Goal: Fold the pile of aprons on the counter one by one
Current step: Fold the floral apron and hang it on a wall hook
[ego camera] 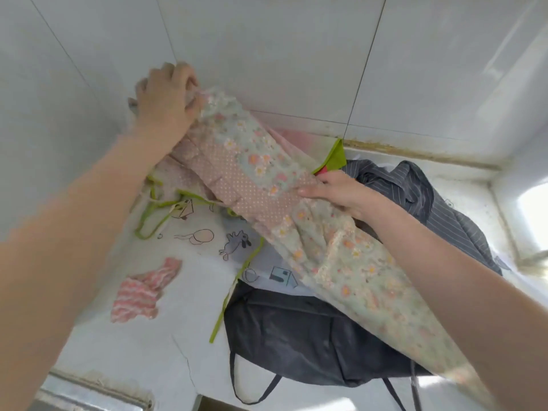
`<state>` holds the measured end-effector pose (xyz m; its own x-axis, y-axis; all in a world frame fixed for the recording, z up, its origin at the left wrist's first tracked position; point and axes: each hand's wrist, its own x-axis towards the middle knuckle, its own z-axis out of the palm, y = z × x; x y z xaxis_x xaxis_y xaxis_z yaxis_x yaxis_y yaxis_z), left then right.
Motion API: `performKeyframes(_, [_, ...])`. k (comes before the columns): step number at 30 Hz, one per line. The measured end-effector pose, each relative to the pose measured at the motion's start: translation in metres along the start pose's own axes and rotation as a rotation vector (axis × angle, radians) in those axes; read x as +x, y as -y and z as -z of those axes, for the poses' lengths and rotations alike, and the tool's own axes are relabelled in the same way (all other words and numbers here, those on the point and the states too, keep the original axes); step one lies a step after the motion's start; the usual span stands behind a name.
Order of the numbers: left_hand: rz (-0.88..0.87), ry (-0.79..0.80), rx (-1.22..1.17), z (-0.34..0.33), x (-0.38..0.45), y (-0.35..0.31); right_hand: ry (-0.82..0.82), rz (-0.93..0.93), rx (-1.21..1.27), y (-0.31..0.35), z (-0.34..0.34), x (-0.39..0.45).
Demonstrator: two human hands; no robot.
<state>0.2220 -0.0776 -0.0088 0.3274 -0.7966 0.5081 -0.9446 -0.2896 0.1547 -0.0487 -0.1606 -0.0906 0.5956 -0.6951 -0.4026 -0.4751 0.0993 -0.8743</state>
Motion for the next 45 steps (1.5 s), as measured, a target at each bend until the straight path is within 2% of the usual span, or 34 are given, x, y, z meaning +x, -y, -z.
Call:
performKeyframes(2, [0.065,-0.081,0.02,-0.003,0.013,-0.005,-0.08,0.064,0.126,0.032,-0.011,0.019])
performKeyframes(4, [0.037,-0.043,-0.011,-0.02,0.0,-0.02,-0.131,0.13,-0.02,0.052,-0.019,0.034])
performKeyframes(6, [0.074,0.112,-0.135,-0.048,-0.037,-0.034,-0.135,0.144,-0.244,0.045,-0.022,0.04])
performKeyframes(11, [0.697,0.786,-0.621,-0.125,-0.143,-0.063,-0.072,-0.155,-0.455,-0.043,-0.01,0.024])
performKeyframes(13, [0.954,0.932,-0.901,-0.13,-0.17,-0.084,-0.125,-0.191,-0.522,-0.08,0.004,-0.001])
performKeyframes(14, [1.024,0.967,-0.997,-0.128,-0.179,-0.093,-0.172,-0.193,-0.564,-0.096,0.011,-0.014])
performKeyframes(17, [1.004,0.986,-1.053,-0.128,-0.19,-0.115,-0.213,-0.239,-0.579,-0.135,0.028,-0.056])
performKeyframes(20, [0.963,0.874,-1.013,-0.134,-0.197,-0.136,-0.096,-0.328,-0.491,-0.16,0.036,-0.095])
performKeyframes(23, [0.978,0.745,-0.944,-0.133,-0.211,-0.153,-0.074,-0.276,-0.381,-0.172,0.042,-0.115])
performKeyframes(26, [1.121,0.622,-1.152,-0.124,-0.233,-0.175,-0.071,-0.218,-0.308,-0.174,0.049,-0.119])
performKeyframes(28, [1.179,0.672,-1.308,-0.116,-0.249,-0.192,-0.03,-0.2,-0.18,-0.172,0.05,-0.119])
performKeyframes(30, [1.131,0.688,-1.339,-0.107,-0.26,-0.205,0.055,-0.187,0.002,-0.167,0.048,-0.124])
performKeyframes(32, [1.011,0.524,-1.214,-0.096,-0.269,-0.206,0.156,-0.167,0.101,-0.167,0.041,-0.135])
performKeyframes(33, [0.962,0.439,-1.1,-0.092,-0.274,-0.2,0.185,-0.139,0.059,-0.17,0.035,-0.14])
performKeyframes(35, [0.886,0.327,-0.839,-0.086,-0.291,-0.184,0.218,-0.012,-0.256,-0.178,0.023,-0.152])
performKeyframes(38, [0.793,0.303,-0.552,-0.077,-0.326,-0.174,0.168,0.26,-0.809,-0.193,0.023,-0.158])
performKeyframes(39, [0.702,0.333,-0.442,-0.073,-0.338,-0.178,0.142,0.347,-1.009,-0.197,0.028,-0.162])
performKeyframes(41, [0.382,0.397,-0.266,-0.068,-0.359,-0.181,0.059,0.631,-1.365,-0.214,0.037,-0.163])
performKeyframes(43, [-0.046,0.366,-0.16,-0.066,-0.376,-0.182,0.063,0.895,-1.474,-0.227,0.043,-0.163])
performKeyframes(44, [-0.189,0.317,-0.084,-0.067,-0.386,-0.181,0.11,0.972,-1.457,-0.236,0.043,-0.162])
performKeyframes(45, [-0.237,0.269,-0.049,-0.068,-0.391,-0.181,0.154,1.0,-1.448,-0.24,0.042,-0.16])
